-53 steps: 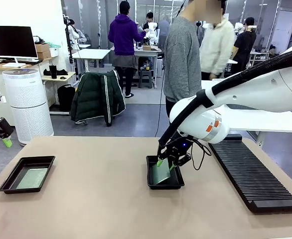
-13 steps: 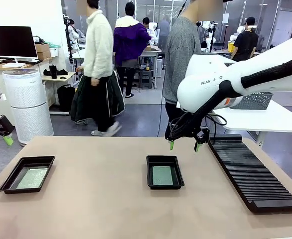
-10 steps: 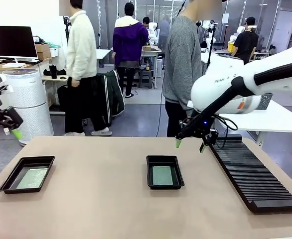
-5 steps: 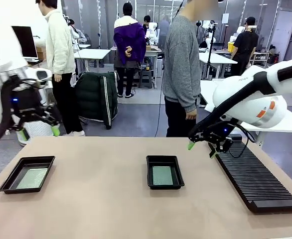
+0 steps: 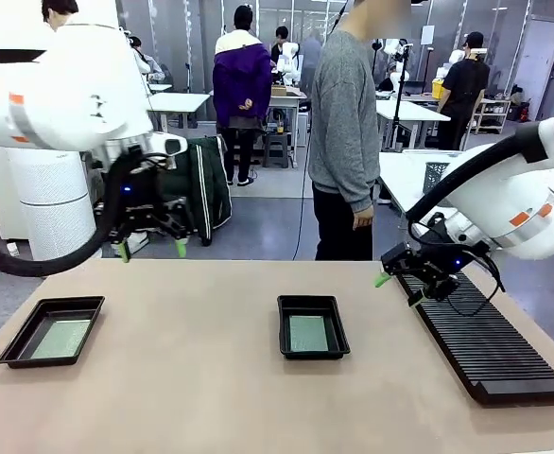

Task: Inspect and transfer BCBs to ESD trays.
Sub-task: Pick up the ESD tray and place it on the left side of the table.

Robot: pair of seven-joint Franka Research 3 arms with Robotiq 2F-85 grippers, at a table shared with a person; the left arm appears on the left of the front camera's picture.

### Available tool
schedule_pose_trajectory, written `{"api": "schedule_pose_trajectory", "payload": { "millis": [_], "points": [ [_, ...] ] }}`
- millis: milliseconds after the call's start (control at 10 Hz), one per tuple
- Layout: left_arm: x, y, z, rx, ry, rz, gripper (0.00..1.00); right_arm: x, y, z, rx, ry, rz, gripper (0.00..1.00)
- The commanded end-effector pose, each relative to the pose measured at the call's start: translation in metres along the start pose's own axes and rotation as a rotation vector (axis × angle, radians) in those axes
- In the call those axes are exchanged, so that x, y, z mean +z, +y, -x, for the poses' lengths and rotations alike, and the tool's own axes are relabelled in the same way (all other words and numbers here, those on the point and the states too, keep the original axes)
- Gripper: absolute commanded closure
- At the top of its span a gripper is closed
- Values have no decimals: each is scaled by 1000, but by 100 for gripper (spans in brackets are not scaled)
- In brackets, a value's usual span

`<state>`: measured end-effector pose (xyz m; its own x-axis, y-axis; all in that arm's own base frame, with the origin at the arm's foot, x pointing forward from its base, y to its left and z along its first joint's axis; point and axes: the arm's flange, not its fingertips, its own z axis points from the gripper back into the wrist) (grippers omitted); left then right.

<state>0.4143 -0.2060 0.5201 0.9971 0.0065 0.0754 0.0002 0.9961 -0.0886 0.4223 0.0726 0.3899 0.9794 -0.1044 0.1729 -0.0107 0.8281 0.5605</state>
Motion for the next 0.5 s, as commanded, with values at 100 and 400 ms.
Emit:
{"api": "schedule_pose_trajectory", "payload": {
  "millis": [100,400],
  "points": [
    [-14,-47,-13,9,-14,-24,0,-6,-24,2,34,-8,-106,0],
    [-41,-96,-14,-6,-22,-20,0,-5,-33,1,71,-23,-150,0]
  ]
}}
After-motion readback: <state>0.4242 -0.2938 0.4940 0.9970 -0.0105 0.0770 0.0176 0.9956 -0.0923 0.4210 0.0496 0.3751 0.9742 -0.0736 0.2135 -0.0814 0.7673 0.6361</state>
